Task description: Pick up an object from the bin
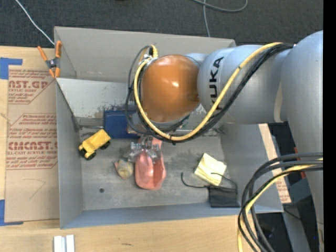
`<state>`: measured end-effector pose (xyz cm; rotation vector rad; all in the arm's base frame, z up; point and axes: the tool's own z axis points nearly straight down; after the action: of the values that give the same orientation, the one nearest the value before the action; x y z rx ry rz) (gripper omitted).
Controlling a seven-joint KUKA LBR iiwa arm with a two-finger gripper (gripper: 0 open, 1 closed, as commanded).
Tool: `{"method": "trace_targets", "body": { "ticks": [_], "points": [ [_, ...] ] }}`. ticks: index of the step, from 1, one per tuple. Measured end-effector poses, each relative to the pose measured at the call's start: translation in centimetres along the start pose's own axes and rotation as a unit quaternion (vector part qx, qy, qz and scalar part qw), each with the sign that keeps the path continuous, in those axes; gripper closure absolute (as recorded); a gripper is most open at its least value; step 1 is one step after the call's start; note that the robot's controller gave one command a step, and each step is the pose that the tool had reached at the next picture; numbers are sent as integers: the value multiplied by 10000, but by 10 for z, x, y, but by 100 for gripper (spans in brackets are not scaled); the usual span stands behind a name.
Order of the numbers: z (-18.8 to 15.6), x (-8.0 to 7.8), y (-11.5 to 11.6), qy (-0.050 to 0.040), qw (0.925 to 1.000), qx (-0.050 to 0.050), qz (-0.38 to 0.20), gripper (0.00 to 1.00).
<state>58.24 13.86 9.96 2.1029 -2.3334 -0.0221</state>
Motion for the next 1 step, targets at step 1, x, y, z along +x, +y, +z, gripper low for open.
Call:
{"method": "trace_targets", "body": {
  "ticks": [1],
  "points": [
    [-14,1,1,5,10000,-22,14,100]
  ]
}}
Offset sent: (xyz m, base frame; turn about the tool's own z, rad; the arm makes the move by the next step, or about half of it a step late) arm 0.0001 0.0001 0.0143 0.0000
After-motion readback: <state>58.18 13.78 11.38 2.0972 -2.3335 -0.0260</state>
